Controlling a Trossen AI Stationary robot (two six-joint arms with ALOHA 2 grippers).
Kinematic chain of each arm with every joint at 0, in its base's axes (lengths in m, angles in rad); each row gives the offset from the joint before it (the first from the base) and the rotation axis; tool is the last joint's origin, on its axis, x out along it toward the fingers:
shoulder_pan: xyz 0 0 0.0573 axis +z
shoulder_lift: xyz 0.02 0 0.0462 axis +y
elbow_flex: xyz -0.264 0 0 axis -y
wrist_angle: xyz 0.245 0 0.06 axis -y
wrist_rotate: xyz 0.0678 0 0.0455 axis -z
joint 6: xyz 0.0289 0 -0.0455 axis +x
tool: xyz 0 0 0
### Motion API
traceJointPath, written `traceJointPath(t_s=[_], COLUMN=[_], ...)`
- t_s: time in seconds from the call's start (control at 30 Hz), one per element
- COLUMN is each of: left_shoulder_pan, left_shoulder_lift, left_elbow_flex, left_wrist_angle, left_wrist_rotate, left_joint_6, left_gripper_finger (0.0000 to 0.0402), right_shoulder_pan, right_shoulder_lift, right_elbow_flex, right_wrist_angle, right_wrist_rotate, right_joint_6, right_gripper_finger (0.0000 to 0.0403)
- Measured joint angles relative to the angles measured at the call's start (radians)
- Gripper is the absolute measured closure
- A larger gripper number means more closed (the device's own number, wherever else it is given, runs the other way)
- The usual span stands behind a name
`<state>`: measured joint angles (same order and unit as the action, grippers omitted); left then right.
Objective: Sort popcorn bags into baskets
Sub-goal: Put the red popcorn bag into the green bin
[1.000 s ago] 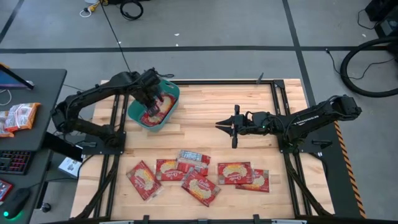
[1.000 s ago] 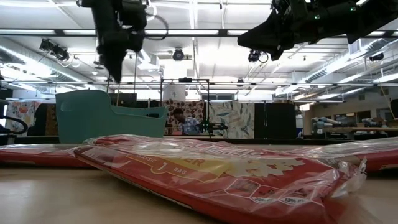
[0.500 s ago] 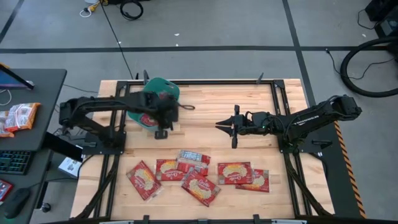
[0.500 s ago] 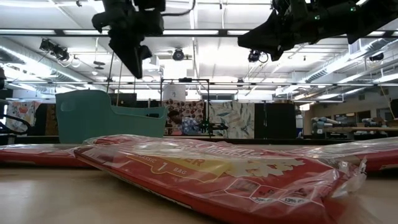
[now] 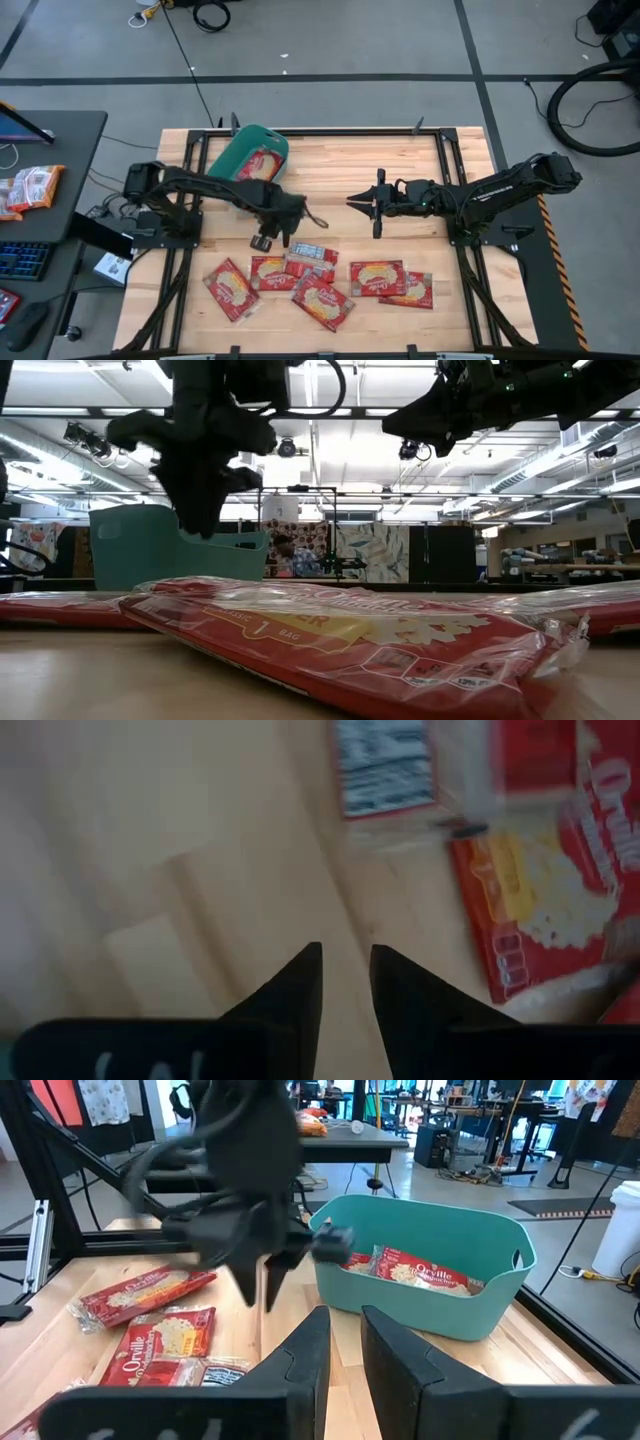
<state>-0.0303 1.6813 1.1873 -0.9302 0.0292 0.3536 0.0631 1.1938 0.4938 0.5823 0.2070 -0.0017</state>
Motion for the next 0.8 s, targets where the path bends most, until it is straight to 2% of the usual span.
traceJointPath(t_s=[0.1, 0.37, 0.57, 0.8], left_shoulder_pan=[-0.042, -0.145, -0.192, -0.203], left_shoulder_lift=[0.050, 0.140, 0.166, 0.166], left_elbow_flex=[0.000, 0.000, 0.000, 0.000], left_wrist_angle=[0.014, 0.070, 0.128, 0.138], left_wrist_rotate=[-0.027, -0.236, -0.301, -0.300], left_joint_6=[0.054, 0.149, 0.182, 0.191], left_gripper_finger=[0.0308, 0.0308, 0.0308, 0.0308], right_shoulder_pan=[0.000, 0.000, 0.000, 0.000], right_shoulder_lift=[0.000, 0.000, 0.000, 0.000], right_elbow_flex=[0.000, 0.000, 0.000, 0.000], right_wrist_angle=[0.000, 0.000, 0.000, -0.001], right_wrist_rotate=[0.000, 0.000, 0.000, 0.000], right_joint_6=[0.000, -0.001, -0.001, -0.001], right_gripper_finger=[0.0337, 0.0337, 0.0337, 0.0337])
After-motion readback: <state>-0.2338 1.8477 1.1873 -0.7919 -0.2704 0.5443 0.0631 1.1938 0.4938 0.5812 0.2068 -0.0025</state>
